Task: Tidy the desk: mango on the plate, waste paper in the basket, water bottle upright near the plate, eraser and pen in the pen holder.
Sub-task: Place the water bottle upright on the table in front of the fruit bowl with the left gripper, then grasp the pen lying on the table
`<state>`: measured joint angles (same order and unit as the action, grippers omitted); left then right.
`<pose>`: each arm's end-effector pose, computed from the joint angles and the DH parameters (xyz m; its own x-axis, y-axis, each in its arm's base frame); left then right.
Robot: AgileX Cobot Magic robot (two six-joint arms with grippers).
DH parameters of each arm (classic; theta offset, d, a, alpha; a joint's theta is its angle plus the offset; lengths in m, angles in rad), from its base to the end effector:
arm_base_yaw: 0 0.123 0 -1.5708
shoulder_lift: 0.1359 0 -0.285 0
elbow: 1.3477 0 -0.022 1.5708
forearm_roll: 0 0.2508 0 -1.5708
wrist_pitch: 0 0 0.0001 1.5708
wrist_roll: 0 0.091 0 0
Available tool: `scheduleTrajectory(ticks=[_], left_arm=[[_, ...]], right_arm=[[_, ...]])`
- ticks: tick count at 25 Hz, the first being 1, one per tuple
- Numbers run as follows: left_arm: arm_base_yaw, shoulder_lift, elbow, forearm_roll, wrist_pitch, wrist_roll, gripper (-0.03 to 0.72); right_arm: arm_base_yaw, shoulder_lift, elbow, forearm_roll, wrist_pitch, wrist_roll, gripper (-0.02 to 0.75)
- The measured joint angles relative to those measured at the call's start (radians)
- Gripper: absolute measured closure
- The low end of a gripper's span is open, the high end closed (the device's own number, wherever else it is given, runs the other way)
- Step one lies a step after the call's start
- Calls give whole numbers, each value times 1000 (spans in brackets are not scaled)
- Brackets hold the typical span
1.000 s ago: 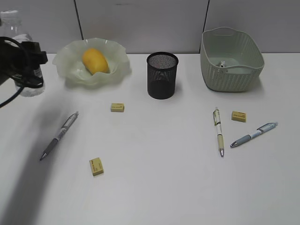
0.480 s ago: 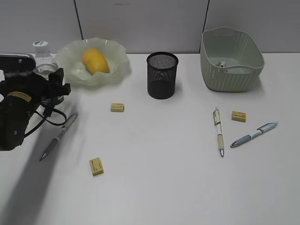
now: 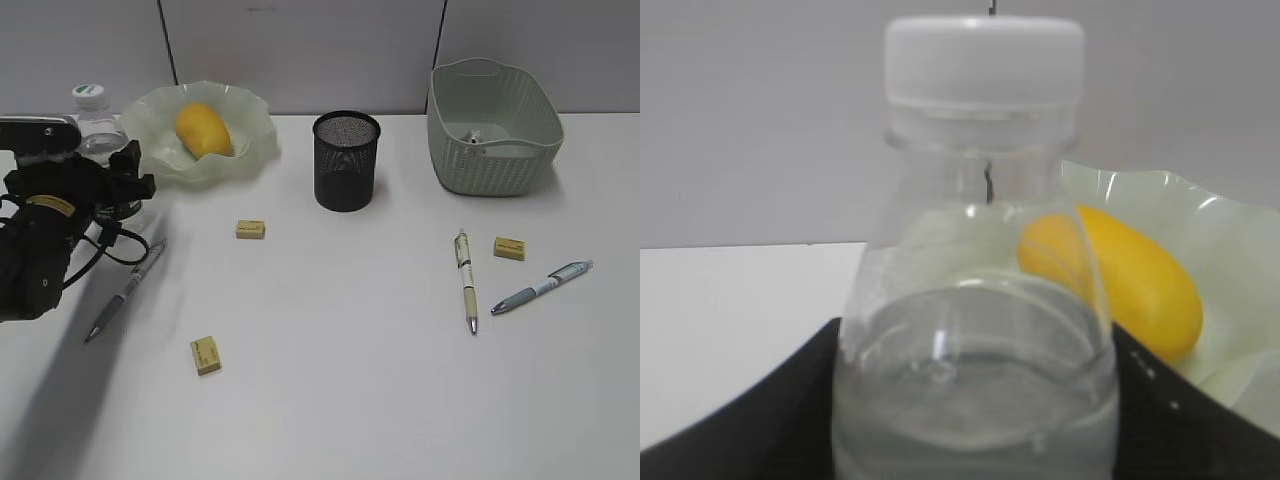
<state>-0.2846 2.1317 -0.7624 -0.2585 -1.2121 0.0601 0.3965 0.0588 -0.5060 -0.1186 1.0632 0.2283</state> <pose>0.3549 -0.0812 0.1001 -0.0793 -0.0096 -0.9968 0.0411 0.9991 -0.0129 0.0066 -0.0074 0.2793 -0.5074 -0.0295 -0.8612 -0.2187 0.9711 0.0956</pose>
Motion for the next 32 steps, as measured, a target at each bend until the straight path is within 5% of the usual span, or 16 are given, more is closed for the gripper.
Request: scheduleTrajectory(ticks=[7,27,32], left_arm=[[0,1,0,-3,0,0,31],[0,-237,328,55,17,0,24],[0,-446,363,94,250,0,32]], right_arm=[[0,0,0,0,0,0,229],[0,0,0,0,0,0,229],[0,0,0,0,0,0,229]])
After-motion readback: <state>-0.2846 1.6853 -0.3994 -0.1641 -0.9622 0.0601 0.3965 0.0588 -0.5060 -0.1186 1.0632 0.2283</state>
